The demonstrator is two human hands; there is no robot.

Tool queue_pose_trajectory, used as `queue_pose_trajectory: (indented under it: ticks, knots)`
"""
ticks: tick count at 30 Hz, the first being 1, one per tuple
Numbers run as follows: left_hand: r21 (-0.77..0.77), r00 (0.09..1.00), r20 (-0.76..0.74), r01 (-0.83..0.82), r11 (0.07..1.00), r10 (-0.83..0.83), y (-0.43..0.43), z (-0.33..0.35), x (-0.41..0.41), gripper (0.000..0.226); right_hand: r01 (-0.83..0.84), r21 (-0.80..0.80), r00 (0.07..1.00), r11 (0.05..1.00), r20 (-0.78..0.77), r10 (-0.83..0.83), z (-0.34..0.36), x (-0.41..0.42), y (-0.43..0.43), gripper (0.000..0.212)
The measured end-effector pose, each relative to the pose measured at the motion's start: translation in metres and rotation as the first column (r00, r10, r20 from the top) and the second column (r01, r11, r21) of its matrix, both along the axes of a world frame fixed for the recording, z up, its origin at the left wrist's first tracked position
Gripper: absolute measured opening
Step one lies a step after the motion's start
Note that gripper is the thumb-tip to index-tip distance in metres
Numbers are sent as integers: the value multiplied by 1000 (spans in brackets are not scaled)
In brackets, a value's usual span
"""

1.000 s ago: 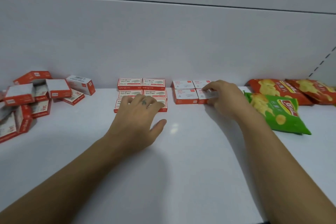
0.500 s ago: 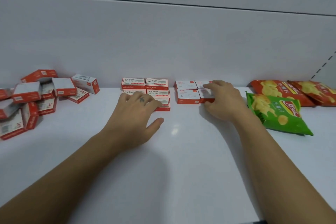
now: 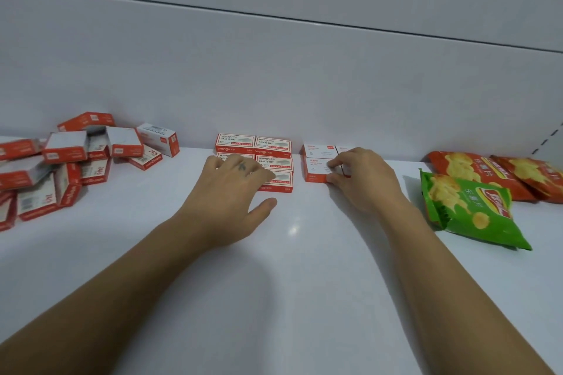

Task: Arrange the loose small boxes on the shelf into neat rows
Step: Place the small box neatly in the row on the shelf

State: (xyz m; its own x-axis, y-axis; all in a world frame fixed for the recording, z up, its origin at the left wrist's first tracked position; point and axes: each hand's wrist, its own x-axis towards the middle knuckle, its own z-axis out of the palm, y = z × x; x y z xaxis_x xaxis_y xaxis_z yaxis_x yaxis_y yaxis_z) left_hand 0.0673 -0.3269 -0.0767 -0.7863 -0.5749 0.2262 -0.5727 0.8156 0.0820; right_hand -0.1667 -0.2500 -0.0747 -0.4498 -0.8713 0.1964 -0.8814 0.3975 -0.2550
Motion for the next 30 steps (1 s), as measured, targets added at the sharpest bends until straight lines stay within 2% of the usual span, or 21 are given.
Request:
queue_pose_trajectory:
  ticks: [3, 6, 9, 12, 17, 22, 30]
  knots:
    - [11, 999, 23, -27, 1000, 26, -4, 1, -2, 48, -6, 28, 1000, 1000, -23, 6, 2, 1, -1, 28]
    - [5, 999, -18, -32, 999, 32, -5, 3, 2, 47, -19, 23, 997, 1000, -75, 21, 6, 8, -1, 35]
    - [-12, 996, -74, -51, 999, 50, -10, 4, 9, 45, -90, -21, 991, 996, -105, 88, 16, 24, -5, 52]
    - [-23, 992, -78, -99, 995, 97, -18, 8, 17, 45, -168, -30, 975, 985, -155, 161, 29, 44, -15, 53]
    - [-54, 978, -63, -201, 978, 197, -28, 22, 38, 47, -308, 24, 948, 951, -76, 309, 45, 82, -34, 57]
    - [-39, 940, -35, -342, 939, 341, -33, 29, 83, 47, -464, 24, 884, 885, -40, 465, 48, 129, -64, 54]
    - [-32, 810, -30, -587, 809, 586, -27, 32, 161, 53, -661, 45, 746, 749, -67, 663, 41, 214, -109, 52]
